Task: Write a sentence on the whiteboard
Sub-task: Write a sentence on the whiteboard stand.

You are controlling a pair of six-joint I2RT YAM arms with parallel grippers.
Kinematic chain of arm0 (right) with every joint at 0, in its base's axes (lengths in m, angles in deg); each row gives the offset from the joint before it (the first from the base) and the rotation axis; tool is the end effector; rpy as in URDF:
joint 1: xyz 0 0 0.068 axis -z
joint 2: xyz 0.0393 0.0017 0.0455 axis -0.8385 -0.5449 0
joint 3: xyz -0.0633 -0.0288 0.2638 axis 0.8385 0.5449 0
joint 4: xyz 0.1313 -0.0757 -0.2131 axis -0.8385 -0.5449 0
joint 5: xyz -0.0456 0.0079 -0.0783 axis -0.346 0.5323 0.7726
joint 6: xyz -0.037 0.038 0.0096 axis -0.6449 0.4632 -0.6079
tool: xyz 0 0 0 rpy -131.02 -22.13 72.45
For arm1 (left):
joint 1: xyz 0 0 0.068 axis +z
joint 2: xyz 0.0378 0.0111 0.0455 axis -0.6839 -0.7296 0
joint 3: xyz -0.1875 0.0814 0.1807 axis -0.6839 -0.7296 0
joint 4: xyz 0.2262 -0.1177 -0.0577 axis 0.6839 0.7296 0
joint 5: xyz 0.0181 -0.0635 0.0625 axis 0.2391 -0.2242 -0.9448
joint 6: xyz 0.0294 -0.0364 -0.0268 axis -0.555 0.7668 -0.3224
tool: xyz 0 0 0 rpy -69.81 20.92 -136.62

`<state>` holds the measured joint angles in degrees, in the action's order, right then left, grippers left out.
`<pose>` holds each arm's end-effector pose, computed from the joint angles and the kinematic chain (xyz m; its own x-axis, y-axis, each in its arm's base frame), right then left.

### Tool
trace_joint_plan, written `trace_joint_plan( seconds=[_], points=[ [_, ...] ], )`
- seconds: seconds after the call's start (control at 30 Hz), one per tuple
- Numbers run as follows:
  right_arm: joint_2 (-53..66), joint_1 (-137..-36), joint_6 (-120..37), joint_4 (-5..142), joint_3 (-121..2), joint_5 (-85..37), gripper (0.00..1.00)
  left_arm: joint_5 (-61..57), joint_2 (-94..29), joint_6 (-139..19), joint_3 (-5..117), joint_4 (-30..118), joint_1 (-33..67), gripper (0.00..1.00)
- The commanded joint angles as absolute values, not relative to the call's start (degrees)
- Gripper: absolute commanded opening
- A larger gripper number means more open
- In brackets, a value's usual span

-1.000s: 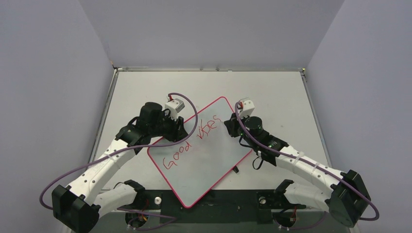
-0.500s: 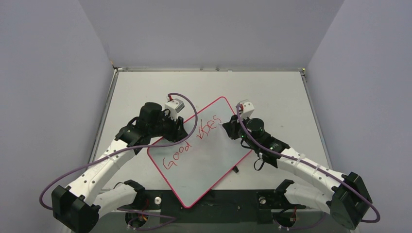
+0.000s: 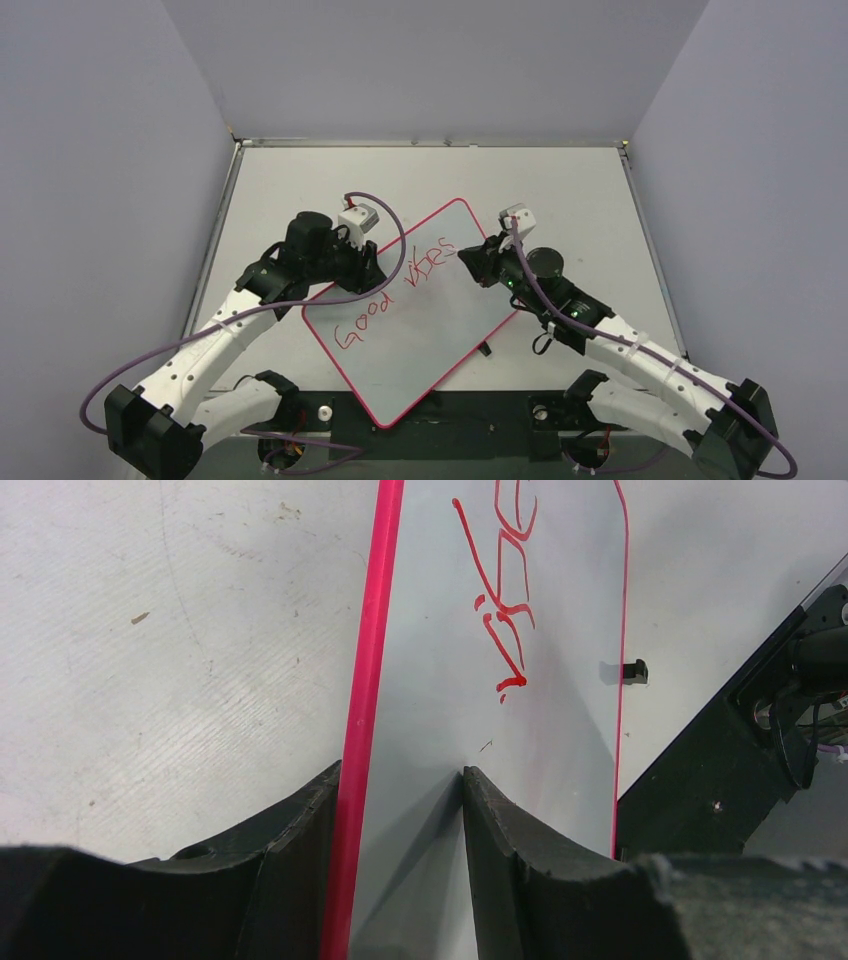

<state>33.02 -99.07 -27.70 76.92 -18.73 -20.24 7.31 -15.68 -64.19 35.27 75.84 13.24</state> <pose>0.1661 0.1529 0.2806 -0.3949 0.1176 -0.9112 -0.6133 0.7046 0.3568 0.1854 -0.1192 0.3023 -0.6050 0.2099 -0.7681 0.6137 0.7375 -0.2819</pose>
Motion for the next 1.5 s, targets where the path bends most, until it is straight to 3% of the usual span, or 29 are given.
trace_joint_plan(
  seconds=[0.0,0.3,0.63,0.83,1.1,1.47],
  points=[
    [38.6,-99.7,-26.6,76.5,-21.4,-19.6,0.0,4.6,-13.5,-66.9,36.1,72.0,13.6,0.0],
    [42.2,-104.1,-27.1,73.8,-22.1,-17.4,0.0,6.2,-12.9,-66.3,36.1,71.3,13.7,0.0],
    [40.7,-122.8,-30.5,76.2,-21.3,-7.3,0.0,6.9,-11.8,-65.6,36.0,70.7,14.0,0.0],
    [35.7,-134.2,-31.7,77.1,-22.4,2.2,0.0,7.1,-11.9,-65.3,36.0,70.8,14.0,0.0],
    [26.9,-145.4,-33.0,82.0,-24.5,5.8,0.0,6.5,-11.4,-65.2,35.9,70.9,13.9,0.0],
    [17.7,-152.3,-34.1,86.0,-27.6,9.6,0.0,6.3,-11.5,-65.2,35.8,70.9,13.8,0.0]
  ],
)
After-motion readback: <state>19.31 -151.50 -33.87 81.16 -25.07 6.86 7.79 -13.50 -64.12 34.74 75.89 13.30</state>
